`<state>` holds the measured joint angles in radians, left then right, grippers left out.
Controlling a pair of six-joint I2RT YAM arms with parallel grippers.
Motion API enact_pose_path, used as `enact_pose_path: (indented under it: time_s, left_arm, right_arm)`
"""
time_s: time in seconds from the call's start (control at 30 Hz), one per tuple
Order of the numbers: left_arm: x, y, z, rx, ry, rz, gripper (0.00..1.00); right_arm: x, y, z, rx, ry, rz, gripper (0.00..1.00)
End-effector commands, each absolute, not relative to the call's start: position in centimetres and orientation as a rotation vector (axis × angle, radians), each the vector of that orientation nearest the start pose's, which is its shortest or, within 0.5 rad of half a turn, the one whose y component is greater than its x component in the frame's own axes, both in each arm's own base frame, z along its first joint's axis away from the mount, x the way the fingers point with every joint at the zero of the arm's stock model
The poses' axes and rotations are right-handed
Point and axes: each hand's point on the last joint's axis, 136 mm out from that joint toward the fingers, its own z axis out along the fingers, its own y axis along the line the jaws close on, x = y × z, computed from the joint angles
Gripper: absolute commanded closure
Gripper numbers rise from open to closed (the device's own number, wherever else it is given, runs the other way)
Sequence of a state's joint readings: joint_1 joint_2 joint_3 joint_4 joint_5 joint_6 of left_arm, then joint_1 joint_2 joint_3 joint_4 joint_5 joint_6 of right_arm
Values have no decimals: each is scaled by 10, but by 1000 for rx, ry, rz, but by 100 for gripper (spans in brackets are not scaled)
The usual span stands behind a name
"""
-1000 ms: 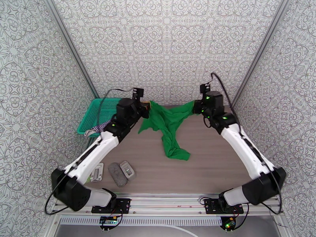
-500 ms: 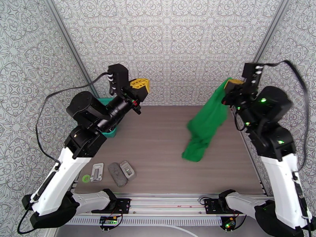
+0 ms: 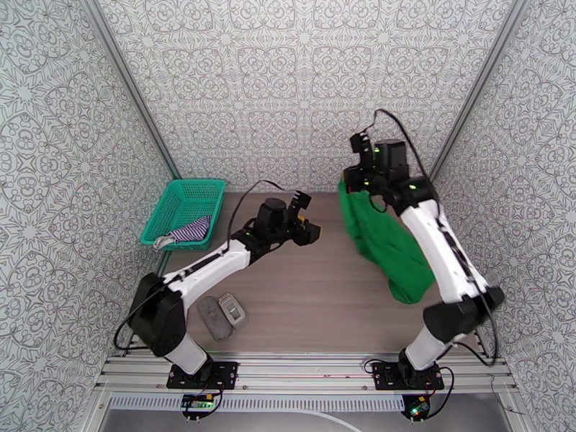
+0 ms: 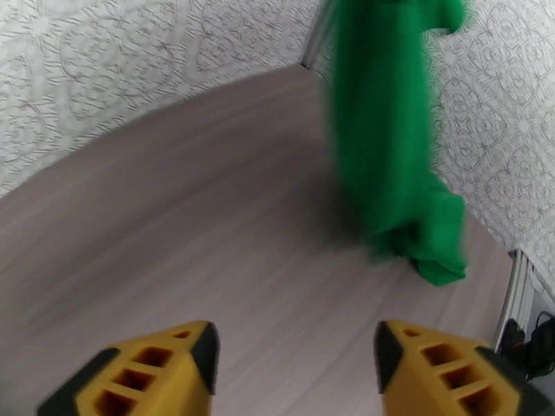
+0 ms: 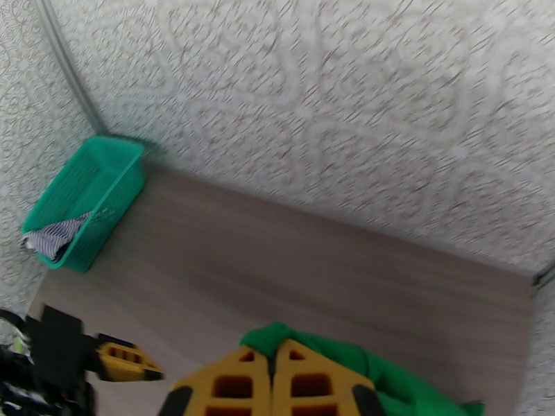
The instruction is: Fold and stack the mixed laundry pile
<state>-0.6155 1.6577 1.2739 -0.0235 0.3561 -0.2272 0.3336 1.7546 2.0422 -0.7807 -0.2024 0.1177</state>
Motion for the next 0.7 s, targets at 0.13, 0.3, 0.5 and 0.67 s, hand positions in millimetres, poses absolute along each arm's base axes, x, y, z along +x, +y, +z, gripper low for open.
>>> enact_pose_path:
  time_s: [0.13,0.3,0.5,0.67]
  left_arm:
    - [411,-349,290,606,1763,-1038,16]
    - [449,-332,276,576,1830,-937,16]
    - [462,-339,281,633,1802,-1031,30]
    - [447,-360,283,701,1775,-1144,28]
  right_arm:
    - [455,226,425,-396,1976,739,100]
    - [452,229,419,-405,1991,767,100]
    - [448,231,413,-414,2006,786,100]
    - [456,232,407,-387,2019,790,100]
